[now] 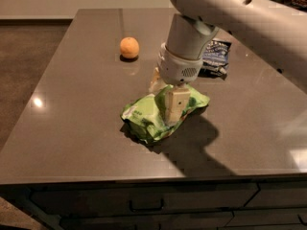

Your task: Pick green rice chip bag

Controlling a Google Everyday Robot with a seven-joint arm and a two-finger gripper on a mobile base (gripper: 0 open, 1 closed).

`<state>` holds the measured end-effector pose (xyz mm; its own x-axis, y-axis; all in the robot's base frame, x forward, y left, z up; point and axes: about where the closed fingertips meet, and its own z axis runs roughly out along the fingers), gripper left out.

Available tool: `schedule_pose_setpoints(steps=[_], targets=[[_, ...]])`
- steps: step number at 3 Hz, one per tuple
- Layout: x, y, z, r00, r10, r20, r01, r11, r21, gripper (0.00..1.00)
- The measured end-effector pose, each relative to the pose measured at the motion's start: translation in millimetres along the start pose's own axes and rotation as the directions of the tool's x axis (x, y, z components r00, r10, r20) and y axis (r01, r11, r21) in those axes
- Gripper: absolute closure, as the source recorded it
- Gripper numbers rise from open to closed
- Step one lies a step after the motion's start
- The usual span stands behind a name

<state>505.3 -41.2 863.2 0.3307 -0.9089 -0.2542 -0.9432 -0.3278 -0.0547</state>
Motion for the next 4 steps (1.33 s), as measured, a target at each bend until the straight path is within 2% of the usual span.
schedule_pose_setpoints(steps=[2,3,4], targets=[[-1.2,-0.3,-4.6,1.0,0.0,0.0,0.0,1.0,0.0,0.97],[-0.7,-0.6,-8.7,1.0,0.003,0.007,-0.003,1.0,0.006,1.0],[6.8,-5.3,-56.7,0.995,0.031,0.095,-0.039,0.996,0.081,1.0]])
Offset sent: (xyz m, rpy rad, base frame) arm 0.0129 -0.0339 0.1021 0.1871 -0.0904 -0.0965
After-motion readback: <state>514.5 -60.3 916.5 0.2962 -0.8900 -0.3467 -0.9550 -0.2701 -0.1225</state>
